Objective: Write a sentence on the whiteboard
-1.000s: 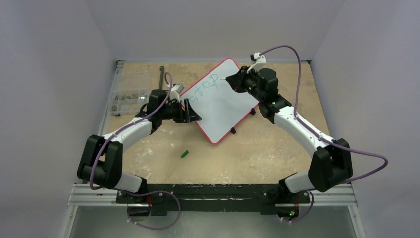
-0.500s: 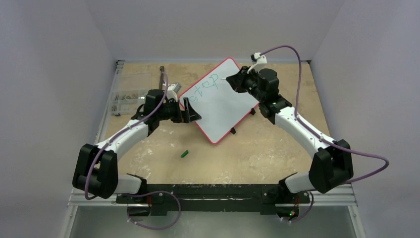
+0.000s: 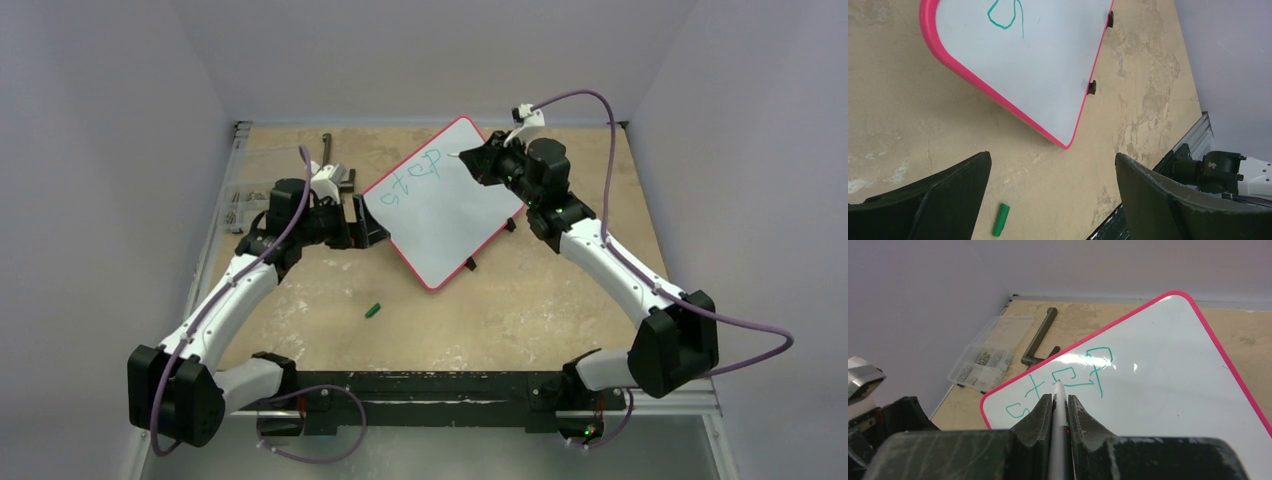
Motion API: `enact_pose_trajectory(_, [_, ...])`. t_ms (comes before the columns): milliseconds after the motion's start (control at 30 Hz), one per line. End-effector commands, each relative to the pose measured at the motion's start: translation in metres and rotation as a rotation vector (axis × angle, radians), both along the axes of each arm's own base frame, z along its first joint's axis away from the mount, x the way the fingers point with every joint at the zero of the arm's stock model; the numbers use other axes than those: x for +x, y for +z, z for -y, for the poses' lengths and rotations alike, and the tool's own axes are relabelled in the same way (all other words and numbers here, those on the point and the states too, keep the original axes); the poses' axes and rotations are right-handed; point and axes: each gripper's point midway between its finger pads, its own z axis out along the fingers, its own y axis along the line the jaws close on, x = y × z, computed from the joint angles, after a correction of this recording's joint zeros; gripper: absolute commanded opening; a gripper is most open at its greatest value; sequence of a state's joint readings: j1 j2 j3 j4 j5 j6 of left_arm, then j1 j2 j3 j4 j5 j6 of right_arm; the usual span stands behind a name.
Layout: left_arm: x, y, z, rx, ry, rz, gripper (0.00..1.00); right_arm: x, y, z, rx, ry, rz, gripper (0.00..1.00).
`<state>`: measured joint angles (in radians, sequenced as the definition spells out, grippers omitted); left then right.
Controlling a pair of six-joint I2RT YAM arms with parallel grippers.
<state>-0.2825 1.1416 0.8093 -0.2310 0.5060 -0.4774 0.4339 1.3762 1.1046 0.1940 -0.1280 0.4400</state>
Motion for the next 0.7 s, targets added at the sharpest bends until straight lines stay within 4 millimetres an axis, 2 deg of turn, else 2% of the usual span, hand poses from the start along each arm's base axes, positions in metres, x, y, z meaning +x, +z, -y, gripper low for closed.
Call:
enact_pose_trajectory(0, [0.007,0.053,-0.011,0.045,-0.004,0.072,0.93,-0.006,0.031,0.0,0.005,0.019,0.088,0.0])
enact_pose_trajectory(67, [0.015,0.075,-0.012,0.062,-0.029,0.093,0.89,-0.009,0.032,0.0,-0.002,0.029,0.097,0.0])
enact_pose_trajectory(300, [0.056,0.108,-0.005,0.071,-0.135,0.095,0.76,-0.025,0.024,-0.002,-0.001,0.08,0.11,0.0])
enact_pose_trajectory(367, [0.068,0.112,-0.002,0.065,-0.172,0.086,0.72,-0.03,0.02,-0.002,0.003,0.094,0.103,0.0])
enact_pose_trajectory(667, [0.123,0.091,0.002,-0.009,-0.258,0.02,0.55,-0.05,0.013,0.0,0.017,0.127,0.078,0.0])
